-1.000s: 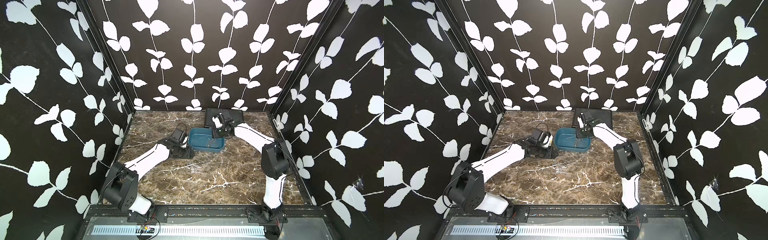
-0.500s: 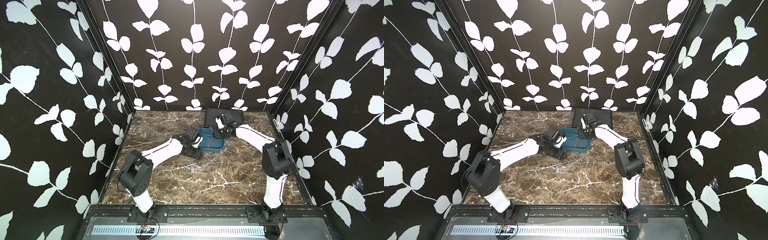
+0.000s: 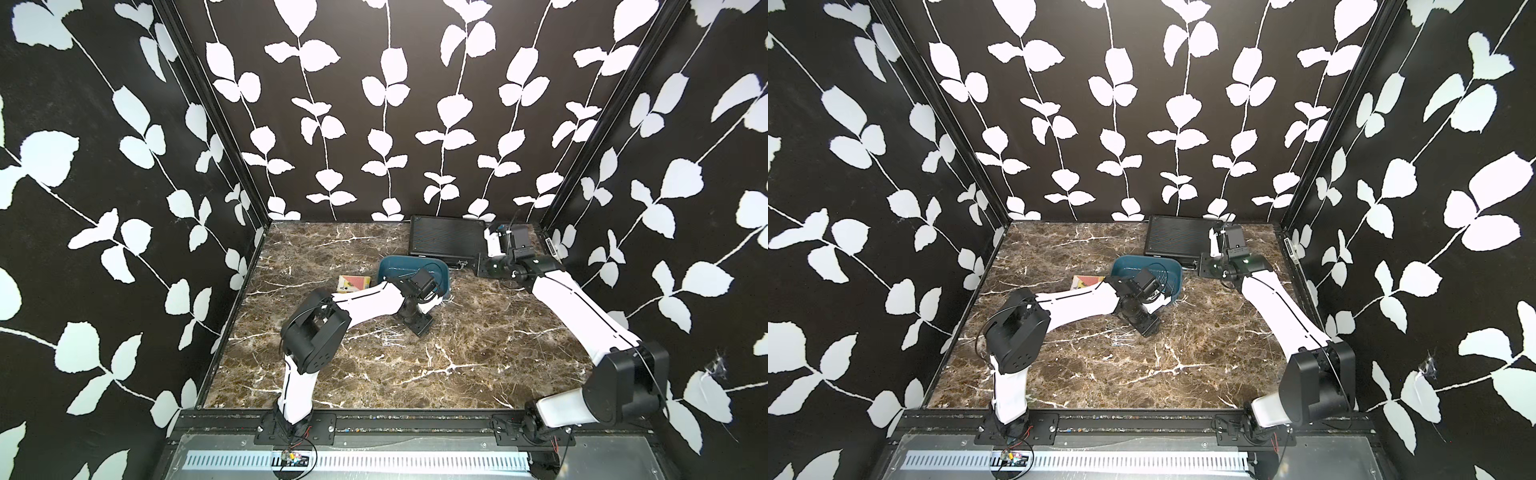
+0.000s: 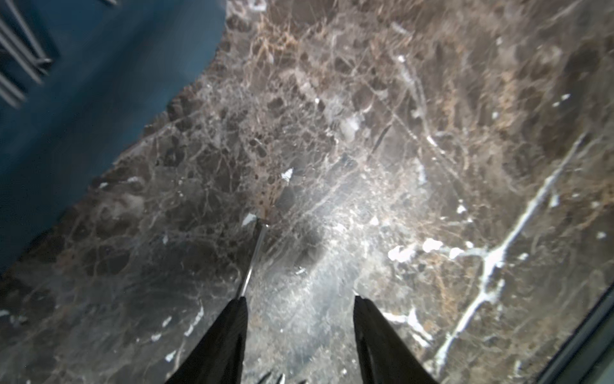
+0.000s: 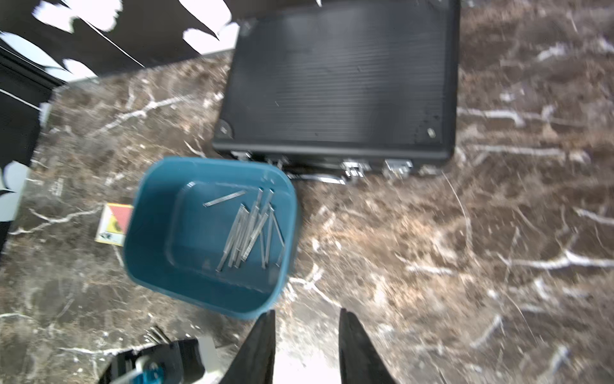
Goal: Put the nails on the desktop into the storage box
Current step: Pick up the nail from the center of the board.
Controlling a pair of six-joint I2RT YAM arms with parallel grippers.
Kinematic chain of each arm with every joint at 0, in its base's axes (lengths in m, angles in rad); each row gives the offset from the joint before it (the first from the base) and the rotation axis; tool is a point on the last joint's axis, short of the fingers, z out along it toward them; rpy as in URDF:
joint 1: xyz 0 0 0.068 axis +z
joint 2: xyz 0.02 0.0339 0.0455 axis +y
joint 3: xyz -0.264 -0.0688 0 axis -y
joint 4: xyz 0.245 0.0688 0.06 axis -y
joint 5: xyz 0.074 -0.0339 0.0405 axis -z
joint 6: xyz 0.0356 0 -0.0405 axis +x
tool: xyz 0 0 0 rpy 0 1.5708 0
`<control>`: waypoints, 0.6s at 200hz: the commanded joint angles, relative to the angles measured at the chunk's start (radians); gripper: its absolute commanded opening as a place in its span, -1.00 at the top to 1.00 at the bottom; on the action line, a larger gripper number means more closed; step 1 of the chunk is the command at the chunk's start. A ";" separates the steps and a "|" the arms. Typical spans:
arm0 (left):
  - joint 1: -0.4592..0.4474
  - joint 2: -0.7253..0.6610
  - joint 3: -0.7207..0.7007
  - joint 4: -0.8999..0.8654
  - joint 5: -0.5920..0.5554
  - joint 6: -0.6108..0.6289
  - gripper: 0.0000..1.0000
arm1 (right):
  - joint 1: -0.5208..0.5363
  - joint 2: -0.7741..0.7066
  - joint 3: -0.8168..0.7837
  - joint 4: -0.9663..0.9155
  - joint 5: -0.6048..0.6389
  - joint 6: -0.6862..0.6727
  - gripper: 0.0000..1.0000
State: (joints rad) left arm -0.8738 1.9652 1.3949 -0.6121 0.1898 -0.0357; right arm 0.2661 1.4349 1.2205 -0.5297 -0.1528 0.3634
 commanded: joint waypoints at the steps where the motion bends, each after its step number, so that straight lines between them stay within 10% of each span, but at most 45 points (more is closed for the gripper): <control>1: 0.004 0.004 0.047 -0.056 -0.035 0.048 -0.02 | -0.003 -0.039 -0.057 -0.018 0.008 -0.010 0.31; 120: -0.020 0.063 0.018 -0.122 -0.104 0.097 0.13 | -0.007 -0.024 -0.069 0.006 -0.007 -0.001 0.31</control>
State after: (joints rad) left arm -0.8791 2.0235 1.4315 -0.6838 0.1246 0.0444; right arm 0.2646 1.4071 1.1576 -0.5503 -0.1535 0.3660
